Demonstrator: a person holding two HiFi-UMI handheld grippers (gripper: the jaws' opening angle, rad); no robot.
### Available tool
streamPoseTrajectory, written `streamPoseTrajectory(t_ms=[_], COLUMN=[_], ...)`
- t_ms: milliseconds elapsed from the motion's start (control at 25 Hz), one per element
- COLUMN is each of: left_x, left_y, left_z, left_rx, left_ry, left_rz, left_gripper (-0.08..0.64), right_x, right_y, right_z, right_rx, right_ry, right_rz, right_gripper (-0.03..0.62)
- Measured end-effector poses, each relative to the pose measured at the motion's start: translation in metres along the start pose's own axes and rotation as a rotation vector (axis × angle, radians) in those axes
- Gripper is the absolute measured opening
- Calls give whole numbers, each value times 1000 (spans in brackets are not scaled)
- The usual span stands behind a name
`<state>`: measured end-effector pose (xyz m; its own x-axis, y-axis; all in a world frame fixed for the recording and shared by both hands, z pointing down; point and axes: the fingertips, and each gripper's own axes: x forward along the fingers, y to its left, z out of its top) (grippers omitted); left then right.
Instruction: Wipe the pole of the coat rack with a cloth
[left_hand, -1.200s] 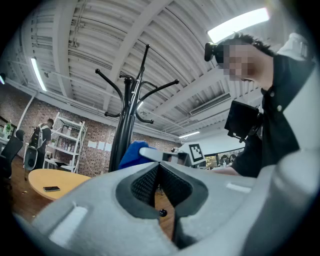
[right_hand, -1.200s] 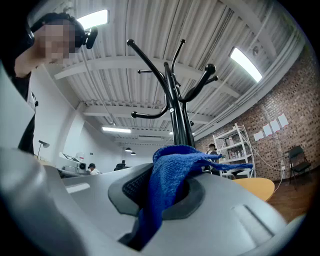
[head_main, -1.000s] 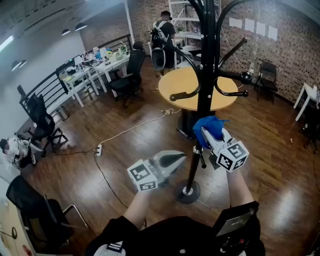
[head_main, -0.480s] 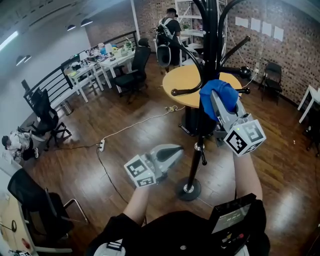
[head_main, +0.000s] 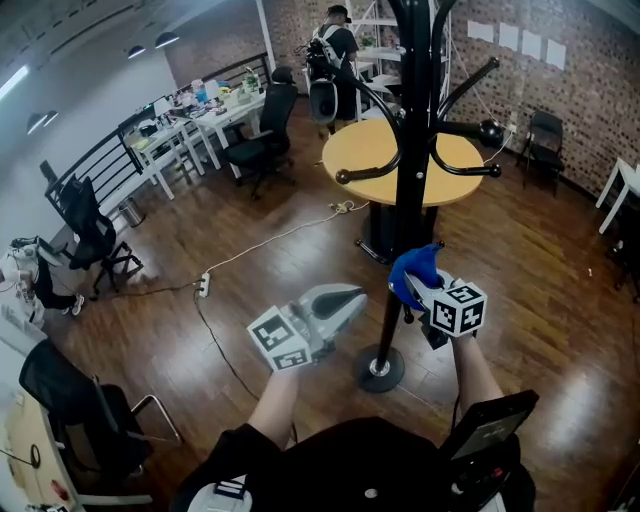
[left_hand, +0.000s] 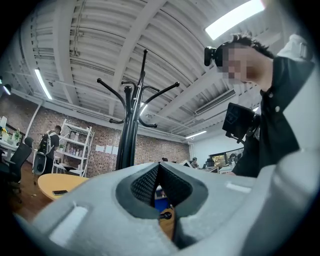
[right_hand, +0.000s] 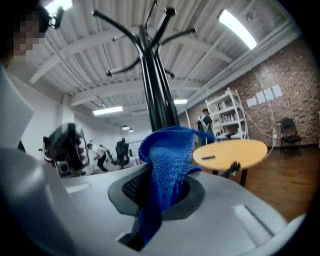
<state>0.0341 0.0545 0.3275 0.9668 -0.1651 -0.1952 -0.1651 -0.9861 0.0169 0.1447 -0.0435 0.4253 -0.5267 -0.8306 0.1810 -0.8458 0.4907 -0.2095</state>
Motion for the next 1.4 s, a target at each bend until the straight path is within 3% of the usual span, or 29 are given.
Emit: streamPoseTrajectory(t_ms=[80,160,280,360,560,680,800,920,1160,1280,1400], left_x=[3,6,7,7,5,3,-3,-4,3,4,2], left_y=[1,2,1,1,1,-1,-2,-1,1,3,3], left_z=[-3,-6,-10,-12,-13,-9,-6,-3,3,6,9], left_rx=[-9,-18,-28,-31,-32,-25,-10,-3,10,15,20], left_ry=[1,4,9,11,13,5,4,-4,-16,-19,-27], left_rz=[-6,-11,-17,-14,-14,-11,-7,-3,-7,-5,-2], left_gripper=[-3,-3,-3,-3,-3,-3,-3,-3,-3,-3,-3], right_x=[3,-5,-25,-28,0,1,-10,-24,-65,-73,-54], right_y=[-1,7,31,34,-2,5,23,42,83,90,63], right_z=[-39,-53,-51,-50,-40,-6,63,146,280,293,259], right_rx=[26,95,181,181,71,27,-4,-95,-274,-324,-241], right_ry=[173,267,324,310,142,33,-152,-320,-567,-579,-501], right_rz=[-2,37,154,182,26,39,66,66,-1,2,-28], right_gripper=[32,31,31,32,32,32,32,32,32,32,32])
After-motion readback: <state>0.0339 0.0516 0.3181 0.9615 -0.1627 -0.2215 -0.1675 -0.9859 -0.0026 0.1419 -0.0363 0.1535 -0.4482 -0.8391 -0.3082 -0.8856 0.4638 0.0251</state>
